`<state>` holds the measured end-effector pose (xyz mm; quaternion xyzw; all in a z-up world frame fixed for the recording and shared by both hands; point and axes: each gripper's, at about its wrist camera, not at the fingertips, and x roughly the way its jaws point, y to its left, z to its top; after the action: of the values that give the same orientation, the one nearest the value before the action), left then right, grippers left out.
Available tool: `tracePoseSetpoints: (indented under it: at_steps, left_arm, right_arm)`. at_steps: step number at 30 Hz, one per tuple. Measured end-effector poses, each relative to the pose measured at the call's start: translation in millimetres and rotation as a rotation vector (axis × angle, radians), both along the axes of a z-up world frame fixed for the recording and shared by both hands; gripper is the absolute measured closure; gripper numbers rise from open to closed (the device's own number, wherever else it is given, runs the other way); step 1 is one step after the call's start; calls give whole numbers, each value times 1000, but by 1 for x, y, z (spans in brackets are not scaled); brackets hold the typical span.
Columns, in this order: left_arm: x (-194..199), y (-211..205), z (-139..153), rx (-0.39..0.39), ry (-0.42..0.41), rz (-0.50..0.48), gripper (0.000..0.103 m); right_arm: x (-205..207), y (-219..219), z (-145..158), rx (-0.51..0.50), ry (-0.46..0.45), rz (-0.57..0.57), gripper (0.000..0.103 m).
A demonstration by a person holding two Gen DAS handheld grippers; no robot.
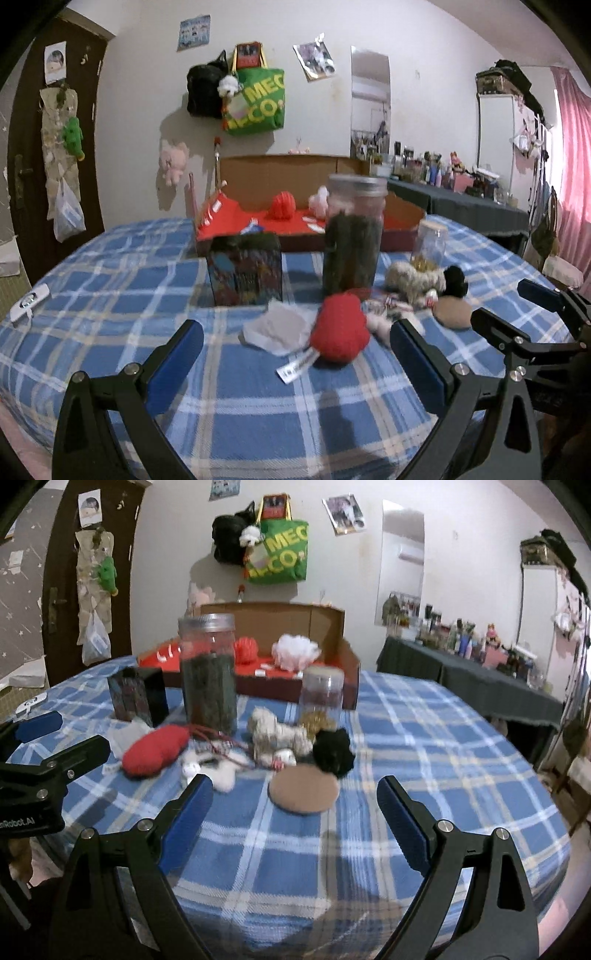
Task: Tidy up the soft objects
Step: 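Withdraw both tools from the box back over the table items, then grasp the tan felt disc with the right tool while the left tool grasps the red fuzzy sponge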
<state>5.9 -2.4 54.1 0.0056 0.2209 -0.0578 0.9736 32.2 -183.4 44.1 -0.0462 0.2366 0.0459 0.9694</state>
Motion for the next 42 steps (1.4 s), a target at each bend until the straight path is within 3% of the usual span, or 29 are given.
tracePoseSetpoints:
  at_steps: [15, 19, 21, 24, 25, 26, 28, 34, 42]
  left_arm:
    - [27, -17, -10, 22, 54, -40, 1]
    - [42, -22, -11, 15, 84, -59, 10]
    - [51, -24, -12, -1, 116, -80, 20]
    - [62, -27, -16, -5, 156, -94, 31]
    - [65, -28, -18, -2, 172, -104, 34]
    - [67, -29, -18, -2, 184, -113, 42]
    - [70, -31, -21, 0, 206, -135, 60]
    - [71, -31, -22, 0, 224, -158, 62]
    - [64, -33, -13, 9, 191, -179, 62]
  right_arm:
    - [35, -16, -14, 30, 106, 15, 12]
    - [50, -19, -18, 31, 144, 40, 12]
    - [55, -20, -19, 33, 156, 59, 13]
    - [60, -16, -20, 13, 170, 76, 24]
    - [63, -15, -22, 4, 186, 82, 33]
    - [64, -14, -24, 1, 197, 89, 46]
    - [64, -14, -25, 8, 199, 109, 50]
    - [59, -14, -22, 58, 197, 159, 75]
    - [48, -5, -10, 65, 140, 182, 80]
